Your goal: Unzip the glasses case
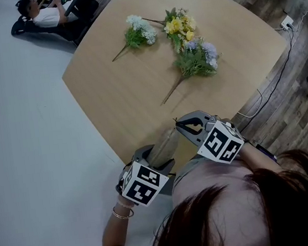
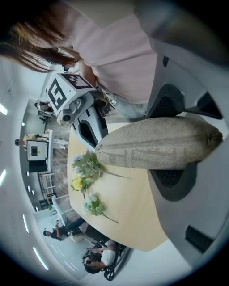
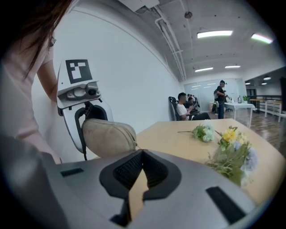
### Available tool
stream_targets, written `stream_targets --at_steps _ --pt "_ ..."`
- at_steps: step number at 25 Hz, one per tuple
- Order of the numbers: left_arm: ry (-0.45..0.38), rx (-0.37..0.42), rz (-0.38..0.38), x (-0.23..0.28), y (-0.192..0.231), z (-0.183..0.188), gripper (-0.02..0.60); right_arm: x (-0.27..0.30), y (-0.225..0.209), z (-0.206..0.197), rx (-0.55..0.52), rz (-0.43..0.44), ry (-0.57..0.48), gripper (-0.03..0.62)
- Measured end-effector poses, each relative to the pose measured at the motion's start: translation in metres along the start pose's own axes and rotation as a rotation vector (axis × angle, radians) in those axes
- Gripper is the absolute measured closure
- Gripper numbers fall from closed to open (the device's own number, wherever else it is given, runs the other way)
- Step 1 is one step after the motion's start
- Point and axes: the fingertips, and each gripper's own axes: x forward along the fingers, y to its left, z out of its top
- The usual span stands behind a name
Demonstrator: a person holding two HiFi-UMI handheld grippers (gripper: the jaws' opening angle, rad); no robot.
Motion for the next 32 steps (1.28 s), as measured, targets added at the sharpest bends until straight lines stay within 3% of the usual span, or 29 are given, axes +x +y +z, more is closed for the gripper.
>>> stream_targets --at_steps 5,20,32 --pt "-0.062 -0.051 -0.041 -0.001 -0.003 0.007 0.304 -0.001 -0.005 -0.002 0.003 -0.021 0.006 0.579" --pt "-0.281 -0.311 -0.253 -0.01 -0.011 0.033 0.304 -0.007 -0.016 -0.005 0.055 -0.058 0.001 0.579" --pt "-0.394 -0.484 -0.394 -0.015 -0.013 0.042 0.304 -0.012 -0.02 -0.001 0.083 -0.09 -0.025 0.579"
